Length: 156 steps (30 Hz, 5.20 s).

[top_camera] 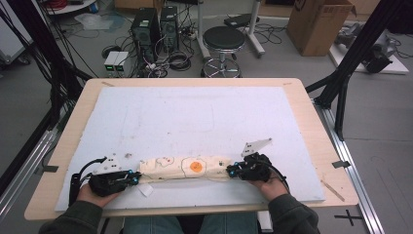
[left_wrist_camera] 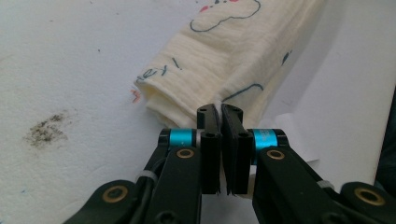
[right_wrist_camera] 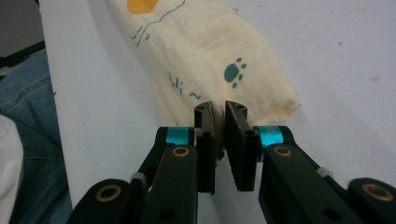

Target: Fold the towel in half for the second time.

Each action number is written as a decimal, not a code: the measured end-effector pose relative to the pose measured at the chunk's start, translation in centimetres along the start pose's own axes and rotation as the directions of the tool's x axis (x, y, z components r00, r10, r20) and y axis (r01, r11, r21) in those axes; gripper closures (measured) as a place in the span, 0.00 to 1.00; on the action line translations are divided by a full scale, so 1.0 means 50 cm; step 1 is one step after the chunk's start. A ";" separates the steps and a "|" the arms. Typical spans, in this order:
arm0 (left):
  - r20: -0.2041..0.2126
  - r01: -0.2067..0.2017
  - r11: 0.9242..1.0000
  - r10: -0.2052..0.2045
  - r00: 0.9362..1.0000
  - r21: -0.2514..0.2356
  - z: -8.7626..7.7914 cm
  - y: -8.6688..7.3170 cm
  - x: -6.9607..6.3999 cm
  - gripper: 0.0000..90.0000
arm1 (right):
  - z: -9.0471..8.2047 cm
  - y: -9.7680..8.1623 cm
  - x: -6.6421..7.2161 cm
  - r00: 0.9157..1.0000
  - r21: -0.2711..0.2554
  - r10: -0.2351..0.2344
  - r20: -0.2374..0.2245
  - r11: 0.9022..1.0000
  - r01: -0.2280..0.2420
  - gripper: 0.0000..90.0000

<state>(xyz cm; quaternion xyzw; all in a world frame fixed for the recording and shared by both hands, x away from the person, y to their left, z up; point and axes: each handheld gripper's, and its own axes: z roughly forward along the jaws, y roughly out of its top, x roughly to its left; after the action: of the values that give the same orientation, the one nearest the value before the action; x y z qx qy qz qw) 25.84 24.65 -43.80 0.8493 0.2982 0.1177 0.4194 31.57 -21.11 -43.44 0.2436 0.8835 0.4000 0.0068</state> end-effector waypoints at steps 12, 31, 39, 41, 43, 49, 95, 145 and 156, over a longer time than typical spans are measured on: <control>0.037 0.017 1.000 -0.016 0.999 -0.017 -0.002 0.004 -0.001 0.79 | -0.001 0.001 0.004 1.000 -0.015 0.003 0.003 1.000 -0.003 0.85; 0.056 0.075 0.988 -0.068 0.996 -0.133 -0.034 0.035 0.009 0.62 | -0.002 0.000 0.004 1.000 -0.012 0.011 -0.016 1.000 -0.011 0.78; 0.070 0.060 0.986 -0.049 0.996 -0.155 -0.013 0.087 0.002 0.70 | -0.003 0.001 0.002 1.000 -0.020 0.011 -0.018 1.000 -0.012 0.73; 0.056 0.054 0.988 -0.046 0.997 -0.146 -0.001 0.094 0.003 0.76 | -0.004 0.001 0.002 1.000 -0.025 0.013 -0.027 1.000 -0.014 0.72; 0.045 0.046 0.989 -0.040 0.998 -0.139 0.011 0.099 0.004 0.79 | -0.006 0.002 0.002 1.000 -0.028 0.013 -0.024 1.000 -0.014 0.72; 0.066 0.013 0.997 -0.008 0.998 -0.075 0.040 0.104 -0.003 0.85 | -0.006 0.005 0.004 0.999 -0.034 0.007 -0.042 0.999 -0.008 0.66; -0.021 -0.043 0.999 0.043 0.999 0.033 0.070 0.051 -0.018 0.82 | 0.072 0.047 0.042 0.992 0.024 -0.126 0.028 0.992 0.125 0.65; -0.071 0.031 0.995 -0.037 0.997 -0.091 0.010 0.043 0.020 0.67 | 0.015 0.039 0.001 0.996 -0.077 -0.072 0.060 0.994 0.077 0.48; -0.032 0.048 0.996 -0.050 0.998 -0.074 0.018 0.045 0.028 0.69 | 0.011 0.040 -0.010 0.998 -0.075 -0.042 0.041 0.996 0.045 0.49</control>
<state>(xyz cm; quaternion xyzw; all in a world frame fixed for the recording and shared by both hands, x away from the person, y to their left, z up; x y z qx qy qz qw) 28.27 23.87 -42.67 0.8238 0.3216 0.1324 0.4477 32.98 -19.83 -42.49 0.2319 0.8724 0.4281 0.0423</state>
